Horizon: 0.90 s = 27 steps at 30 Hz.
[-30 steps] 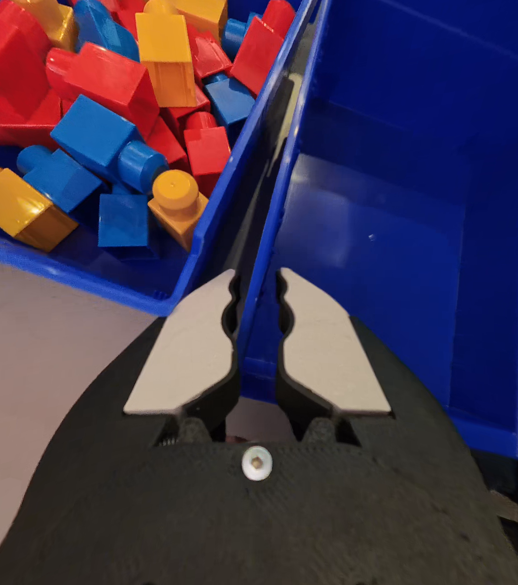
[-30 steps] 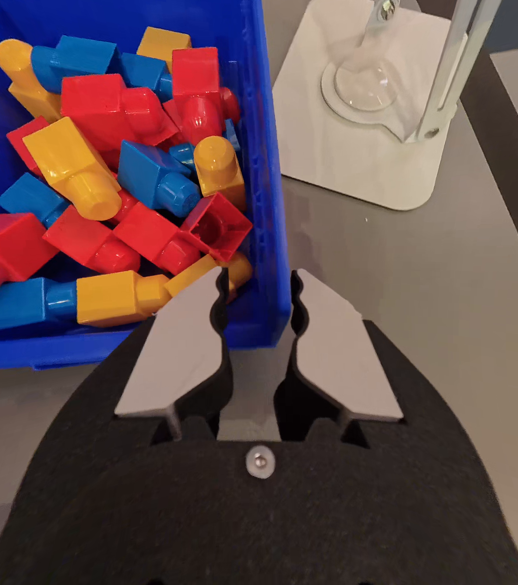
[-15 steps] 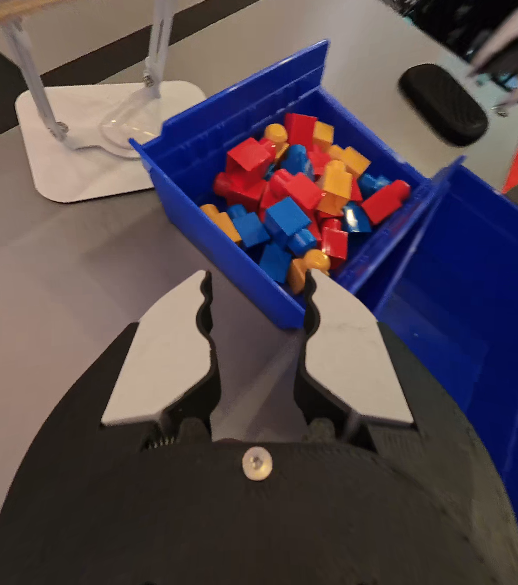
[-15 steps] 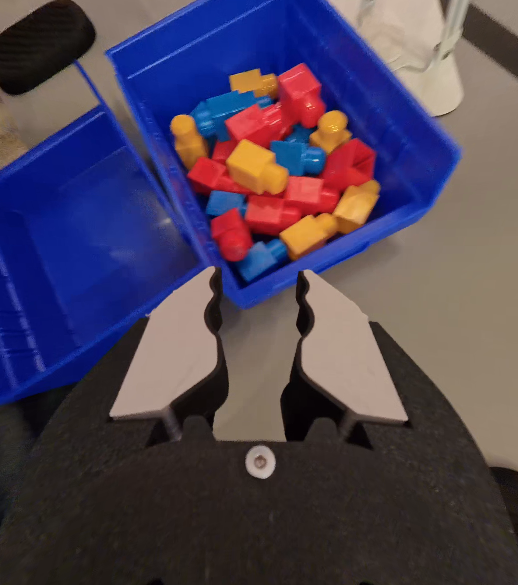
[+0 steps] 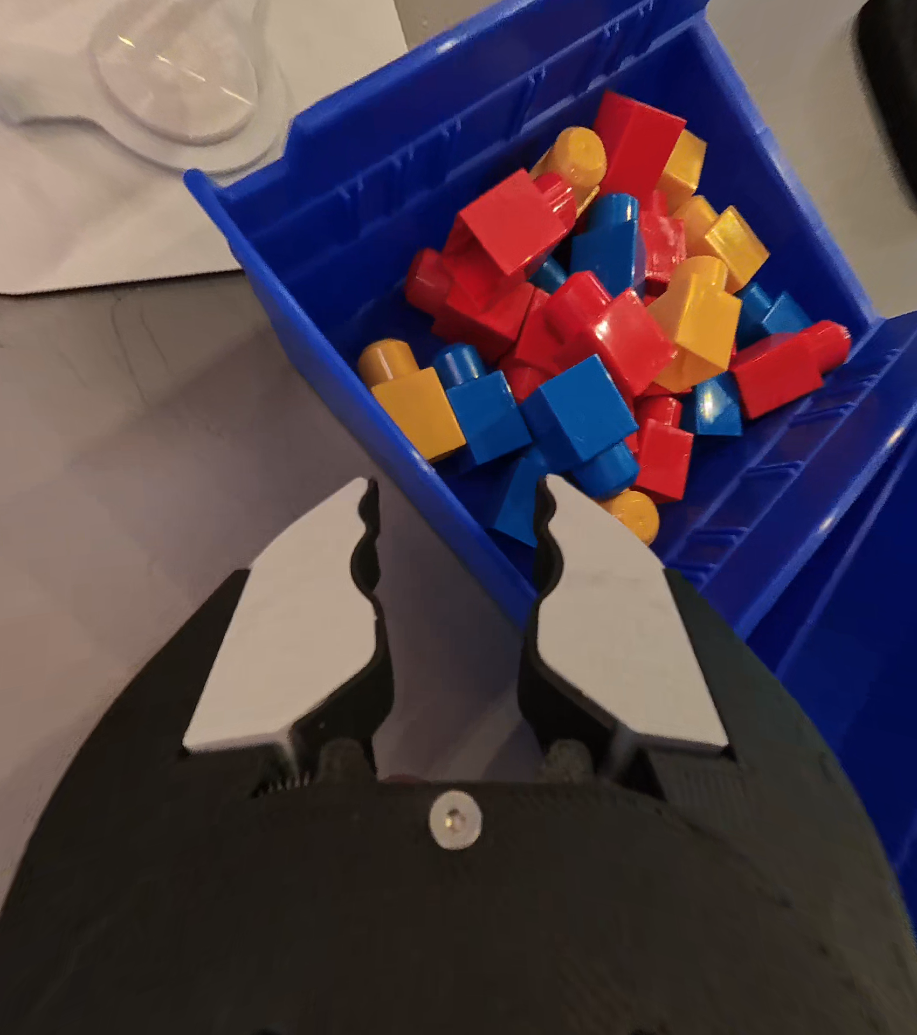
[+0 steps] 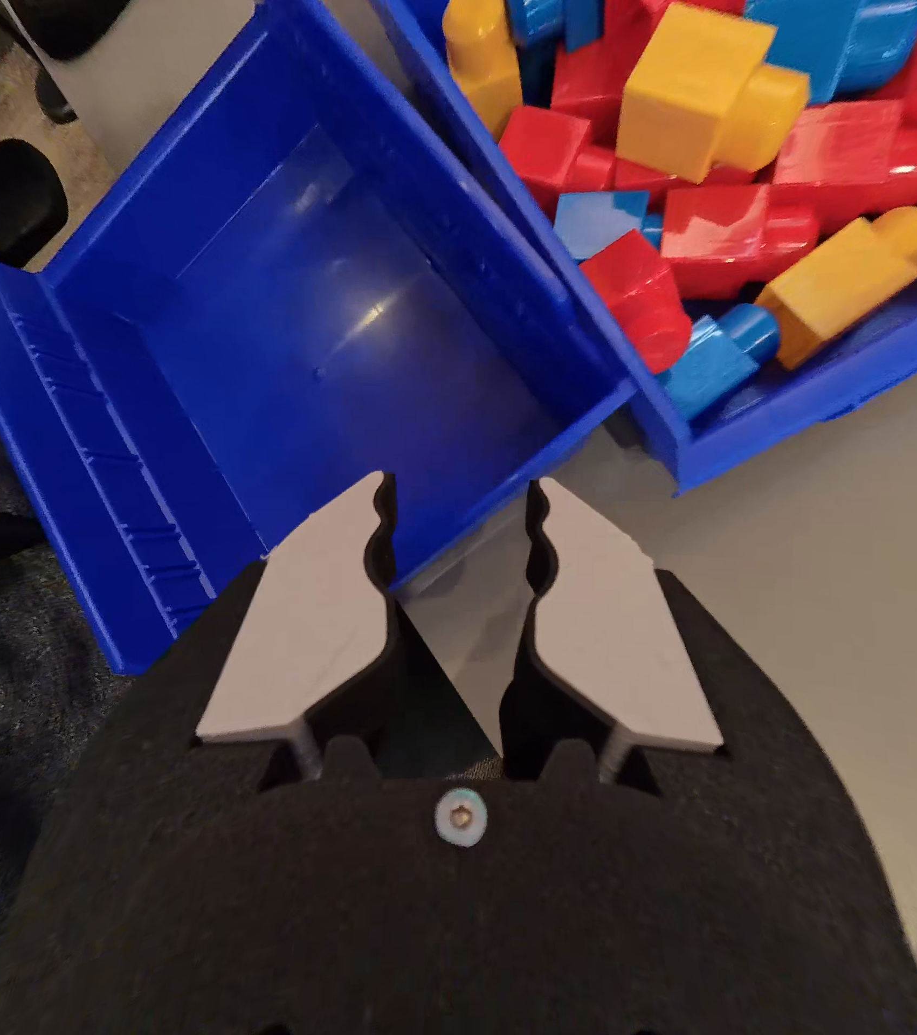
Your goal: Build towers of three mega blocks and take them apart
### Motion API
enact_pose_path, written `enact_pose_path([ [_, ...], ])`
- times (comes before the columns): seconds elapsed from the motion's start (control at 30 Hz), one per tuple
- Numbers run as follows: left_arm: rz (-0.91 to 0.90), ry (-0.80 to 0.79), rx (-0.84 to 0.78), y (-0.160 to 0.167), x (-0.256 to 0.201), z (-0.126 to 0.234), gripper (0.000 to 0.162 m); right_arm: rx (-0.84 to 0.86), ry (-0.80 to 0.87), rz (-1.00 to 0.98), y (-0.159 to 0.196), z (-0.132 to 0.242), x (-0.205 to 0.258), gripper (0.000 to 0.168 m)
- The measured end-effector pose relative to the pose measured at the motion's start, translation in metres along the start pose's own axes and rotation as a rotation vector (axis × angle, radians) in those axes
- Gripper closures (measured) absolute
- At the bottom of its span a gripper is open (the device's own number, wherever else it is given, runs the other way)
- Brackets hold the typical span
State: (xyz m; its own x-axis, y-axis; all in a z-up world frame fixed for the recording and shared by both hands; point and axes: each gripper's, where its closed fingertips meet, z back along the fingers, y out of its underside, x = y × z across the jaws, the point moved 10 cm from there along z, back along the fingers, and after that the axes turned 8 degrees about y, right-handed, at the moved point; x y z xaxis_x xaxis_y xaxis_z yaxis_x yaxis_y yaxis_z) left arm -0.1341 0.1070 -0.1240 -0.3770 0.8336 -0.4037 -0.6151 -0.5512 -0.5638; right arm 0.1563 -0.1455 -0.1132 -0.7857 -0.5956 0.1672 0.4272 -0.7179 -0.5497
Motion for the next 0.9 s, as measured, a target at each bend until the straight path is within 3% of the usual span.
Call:
enact_pose_path([
  [0.23,0.007,0.019,0.054,-0.003,0.002,-0.002,0.141,0.088,0.031,0.035,0.001,-0.009,0.003,0.144],
  [0.6,-0.067,-0.057,0.159,-0.007,0.005,0.003,0.145,0.162,0.055,0.083,0.002,-0.001,-0.011,0.148],
  [0.9,-0.064,-0.153,0.233,0.005,0.041,0.038,0.146,0.24,0.101,0.12,0.009,0.015,-0.043,0.15],
])
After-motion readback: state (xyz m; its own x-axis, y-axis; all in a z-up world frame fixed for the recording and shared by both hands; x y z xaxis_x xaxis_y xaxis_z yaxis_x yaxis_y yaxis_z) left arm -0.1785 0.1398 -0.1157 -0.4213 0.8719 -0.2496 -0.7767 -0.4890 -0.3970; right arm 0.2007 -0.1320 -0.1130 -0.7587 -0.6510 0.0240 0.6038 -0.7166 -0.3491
